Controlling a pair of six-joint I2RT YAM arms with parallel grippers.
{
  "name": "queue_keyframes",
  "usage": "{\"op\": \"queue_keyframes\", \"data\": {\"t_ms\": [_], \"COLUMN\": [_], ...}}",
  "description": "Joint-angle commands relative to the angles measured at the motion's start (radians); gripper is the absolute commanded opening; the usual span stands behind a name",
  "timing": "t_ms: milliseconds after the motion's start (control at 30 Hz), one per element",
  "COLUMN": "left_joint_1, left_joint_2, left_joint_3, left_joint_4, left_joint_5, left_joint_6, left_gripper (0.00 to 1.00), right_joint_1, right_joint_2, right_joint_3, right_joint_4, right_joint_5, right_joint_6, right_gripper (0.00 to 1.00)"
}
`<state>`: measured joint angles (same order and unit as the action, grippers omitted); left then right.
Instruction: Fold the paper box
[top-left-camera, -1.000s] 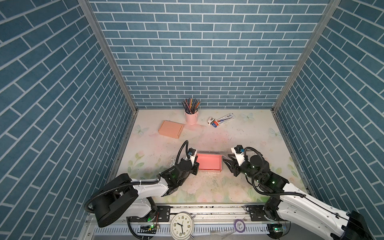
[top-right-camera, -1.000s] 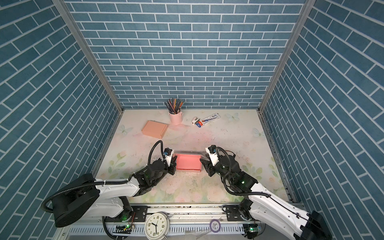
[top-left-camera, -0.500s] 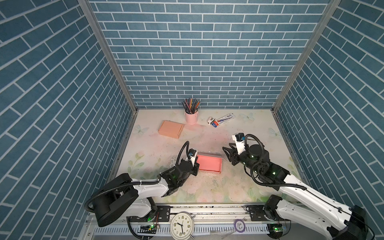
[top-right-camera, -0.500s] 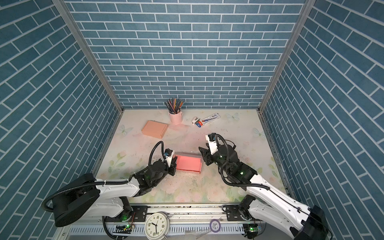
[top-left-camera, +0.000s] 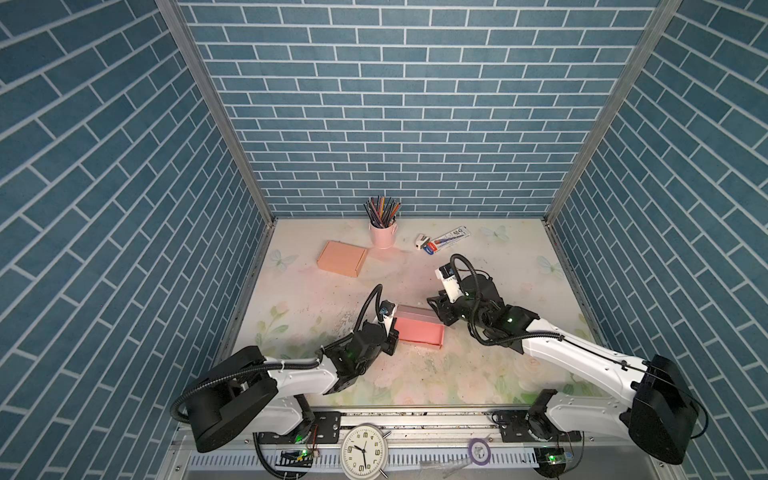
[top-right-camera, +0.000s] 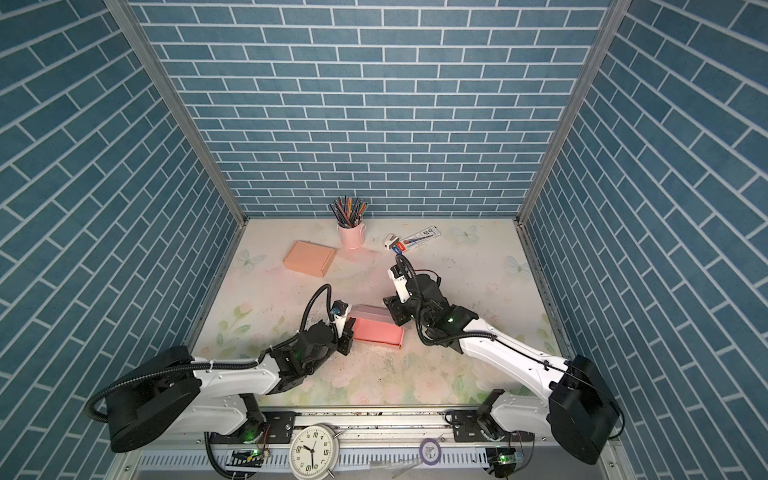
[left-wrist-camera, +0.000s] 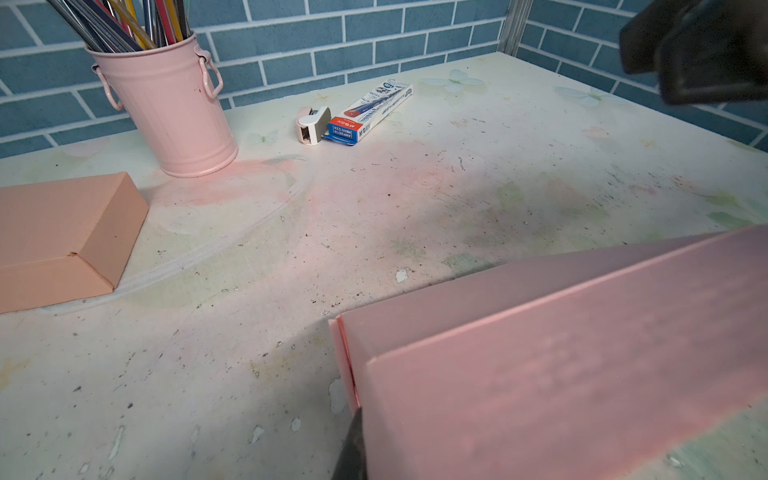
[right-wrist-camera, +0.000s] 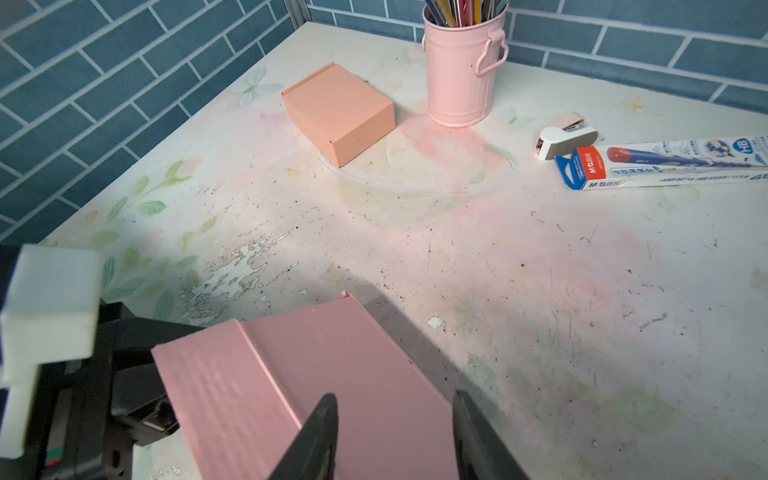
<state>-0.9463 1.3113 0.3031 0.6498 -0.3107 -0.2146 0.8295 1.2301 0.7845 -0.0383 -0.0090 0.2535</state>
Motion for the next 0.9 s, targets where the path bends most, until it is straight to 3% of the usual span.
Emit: {"op": "queue_keyframes", "data": {"t_ms": [0,300,467,600,733,867], "left_joint_1": [-0.006,-0.005,0.008,0.021,0.022,0.021], "left_joint_2": [-0.007,-0.097,-0.149,-0.15,-0.158,-0.207], "left_joint_3": [-0.005,-0.033,0.009,0.052,0.08,0.126], "left_joint_4": [-0.012,-0.085,-0.246,-0.377,-0.476,-0.582], "left_joint_5": [0.013,0.053,0.083,0.155,0.22,0.283], "left_joint_6": [-0.01,-0.055,-0.134,-0.184,-0.211,-0.215], "left_gripper": [0.17,0.34,0.44,0.62,0.87,0.88], "right_joint_1": [0.002,0.003,0.002,0.002,0.003,0.002], "right_joint_2": [0.014,0.06,0.08,0.092,0.103,0.114], "right_joint_3": [-0.003,-0.041,-0.036,-0.038,-0.037,-0.037], "right_joint_4": [0.003,0.034,0.017,0.014,0.009,0.009], "right_joint_5": [-0.024,-0.047,-0.051,-0.04,-0.038,-0.029], "right_joint_6": [-0.01,0.011,0.012,0.015,0.015,0.019], "right_gripper": [0.46,0.46,0.44,0.44,0.44,0.44]}}
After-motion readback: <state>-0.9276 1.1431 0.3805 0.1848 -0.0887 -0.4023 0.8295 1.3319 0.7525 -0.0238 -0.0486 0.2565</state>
